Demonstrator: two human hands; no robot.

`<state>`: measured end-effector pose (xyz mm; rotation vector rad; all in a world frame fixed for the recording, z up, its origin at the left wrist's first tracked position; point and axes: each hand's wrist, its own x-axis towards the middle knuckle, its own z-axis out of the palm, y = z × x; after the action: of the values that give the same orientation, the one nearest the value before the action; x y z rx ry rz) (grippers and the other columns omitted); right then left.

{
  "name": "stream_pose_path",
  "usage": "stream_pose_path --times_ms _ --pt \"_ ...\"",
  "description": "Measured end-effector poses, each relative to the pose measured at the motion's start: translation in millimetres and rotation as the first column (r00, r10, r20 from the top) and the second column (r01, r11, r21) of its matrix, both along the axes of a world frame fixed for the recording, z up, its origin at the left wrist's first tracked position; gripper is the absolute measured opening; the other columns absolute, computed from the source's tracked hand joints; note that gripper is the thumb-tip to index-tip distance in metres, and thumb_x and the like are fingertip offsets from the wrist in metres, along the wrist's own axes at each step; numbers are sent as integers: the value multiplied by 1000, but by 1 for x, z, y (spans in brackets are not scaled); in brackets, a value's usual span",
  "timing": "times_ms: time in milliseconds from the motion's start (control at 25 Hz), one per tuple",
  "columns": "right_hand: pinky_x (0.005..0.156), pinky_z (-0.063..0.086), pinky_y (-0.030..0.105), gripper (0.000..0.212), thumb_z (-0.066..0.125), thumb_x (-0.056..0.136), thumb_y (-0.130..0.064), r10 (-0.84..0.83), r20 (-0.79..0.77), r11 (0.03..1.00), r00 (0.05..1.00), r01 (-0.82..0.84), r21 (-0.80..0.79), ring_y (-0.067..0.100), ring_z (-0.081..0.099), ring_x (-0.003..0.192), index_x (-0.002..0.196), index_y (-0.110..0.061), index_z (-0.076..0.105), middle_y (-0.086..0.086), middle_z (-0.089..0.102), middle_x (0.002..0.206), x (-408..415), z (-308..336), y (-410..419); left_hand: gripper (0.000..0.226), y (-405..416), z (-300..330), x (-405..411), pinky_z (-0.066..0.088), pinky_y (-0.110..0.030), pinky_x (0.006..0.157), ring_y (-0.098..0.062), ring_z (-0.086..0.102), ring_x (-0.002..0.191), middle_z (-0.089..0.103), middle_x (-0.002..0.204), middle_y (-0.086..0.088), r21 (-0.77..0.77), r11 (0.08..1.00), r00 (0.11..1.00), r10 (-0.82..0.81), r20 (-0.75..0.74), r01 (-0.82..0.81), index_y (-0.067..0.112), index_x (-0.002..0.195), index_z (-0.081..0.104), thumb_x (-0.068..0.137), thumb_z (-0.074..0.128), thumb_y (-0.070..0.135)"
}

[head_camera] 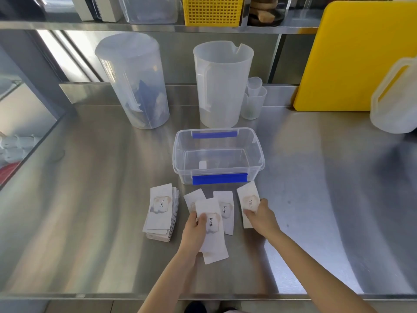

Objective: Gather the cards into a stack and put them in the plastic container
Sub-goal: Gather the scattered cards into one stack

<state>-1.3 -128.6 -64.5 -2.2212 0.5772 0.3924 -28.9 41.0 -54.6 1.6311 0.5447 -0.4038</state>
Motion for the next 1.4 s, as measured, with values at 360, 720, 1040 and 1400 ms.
stream_pose_path --times_ms 360,720,1040,1400 --pt "65 45 9 9 52 89 -18 235 64 876 970 -240 418 3 57 75 97 -19 58 -5 64 89 -39 39 30 17 -7 8 -9 47 -35 75 -24 57 84 57 98 -9 -87 996 1000 4 10 -3 19 86 52 93 36 15" --pt "95 45 36 32 37 94 -37 252 -33 856 967 -207 473 19 57 97 110 -11 47 4 58 108 -35 41 56 18 13 24 -21 48 -29 71 -16 58 86 60 93 3 -92 990 989 120 90 -111 18 109 49 93 41 20" --pt "84 45 37 65 58 79 -47 530 -132 779 838 -543 -314 31 49 113 123 -4 37 13 44 126 -39 13 76 8 46 31 -31 51 -55 86 -31 59 94 59 101 -9 -75 967 964 251 87 -245 23 92 51 90 45 19" --pt "83 49 41 25 47 91 -22 314 14 927 949 -309 212 30 58 99 105 -8 32 14 56 112 -32 19 69 17 51 36 -36 50 -54 86 -30 58 92 59 105 -12 -65 945 940 327 102 -322 33 79 49 90 43 21"
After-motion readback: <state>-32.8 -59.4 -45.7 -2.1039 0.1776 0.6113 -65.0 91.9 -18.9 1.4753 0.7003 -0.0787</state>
